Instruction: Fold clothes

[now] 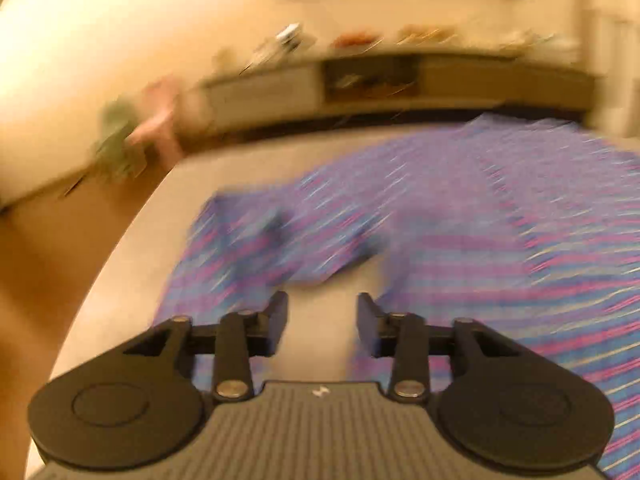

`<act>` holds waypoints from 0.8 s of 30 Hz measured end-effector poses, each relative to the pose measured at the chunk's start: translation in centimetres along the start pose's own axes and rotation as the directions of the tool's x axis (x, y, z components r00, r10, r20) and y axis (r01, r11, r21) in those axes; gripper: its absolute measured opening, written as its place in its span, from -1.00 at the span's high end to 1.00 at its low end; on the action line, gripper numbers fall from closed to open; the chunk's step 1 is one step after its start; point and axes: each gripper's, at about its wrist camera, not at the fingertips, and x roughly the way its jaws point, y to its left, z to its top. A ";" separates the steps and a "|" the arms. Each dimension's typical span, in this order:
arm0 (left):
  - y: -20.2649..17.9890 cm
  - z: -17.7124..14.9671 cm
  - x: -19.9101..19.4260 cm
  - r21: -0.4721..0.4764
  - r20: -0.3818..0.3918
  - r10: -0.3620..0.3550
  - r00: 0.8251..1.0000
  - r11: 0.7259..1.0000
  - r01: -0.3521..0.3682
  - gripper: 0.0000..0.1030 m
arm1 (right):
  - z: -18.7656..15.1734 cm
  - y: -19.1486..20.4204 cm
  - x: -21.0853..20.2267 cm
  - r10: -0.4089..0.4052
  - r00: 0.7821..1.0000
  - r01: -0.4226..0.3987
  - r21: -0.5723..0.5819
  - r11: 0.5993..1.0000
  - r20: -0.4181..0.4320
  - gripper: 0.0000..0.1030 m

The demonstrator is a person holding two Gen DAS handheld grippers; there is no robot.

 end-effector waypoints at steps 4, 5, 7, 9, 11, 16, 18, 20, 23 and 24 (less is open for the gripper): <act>-4.6 -0.3 3.0 0.170 -0.082 -0.106 0.991 0.978 0.119 0.12 | 1.0 -0.7 4.4 -0.070 0.997 0.068 -0.031 0.997 -0.039 -0.06; -5.3 -0.7 3.6 0.195 -0.103 -0.111 0.988 0.972 0.129 0.11 | 1.1 -0.8 5.6 -0.085 0.995 0.083 -0.040 0.996 -0.050 -0.06; -5.4 -1.4 3.8 0.197 -0.113 -0.097 0.989 0.973 0.118 0.11 | 2.1 -1.1 6.5 -0.101 0.994 0.098 -0.047 0.994 -0.052 0.01; -4.3 -1.6 3.5 0.138 -0.144 -0.089 0.986 0.984 0.109 0.11 | 2.7 -1.0 7.6 -0.184 0.983 0.181 -0.110 0.977 -0.015 0.00; -3.3 -1.9 3.0 0.096 -0.172 -0.074 0.982 0.991 0.091 0.10 | 3.4 -1.8 8.7 -0.224 0.974 0.224 -0.093 0.970 0.009 0.00; -2.1 -3.1 0.7 0.165 -0.191 0.041 0.981 0.986 -0.009 0.11 | 3.8 -1.5 8.6 -0.286 0.958 0.286 -0.070 0.956 0.010 -0.01; -1.7 -3.5 -0.2 0.189 -0.190 0.072 0.979 0.981 -0.036 0.15 | 3.7 0.3 5.5 -0.226 0.973 0.230 -0.094 0.969 0.051 -0.01; -2.5 -3.5 -1.6 0.193 -0.140 0.006 0.990 0.981 0.022 0.15 | 3.1 2.7 1.5 -0.110 0.991 0.118 -0.123 0.985 0.071 -0.02; -4.7 -3.9 -3.4 0.222 -0.098 -0.145 0.985 0.961 0.164 0.13 | -0.1 6.7 -2.6 0.104 0.994 -0.106 -0.148 0.983 -0.019 -0.04; -5.8 -4.5 -3.9 0.254 -0.114 -0.182 0.977 0.945 0.206 0.10 | -1.2 8.0 -3.9 0.175 0.983 -0.180 -0.151 0.972 -0.050 -0.04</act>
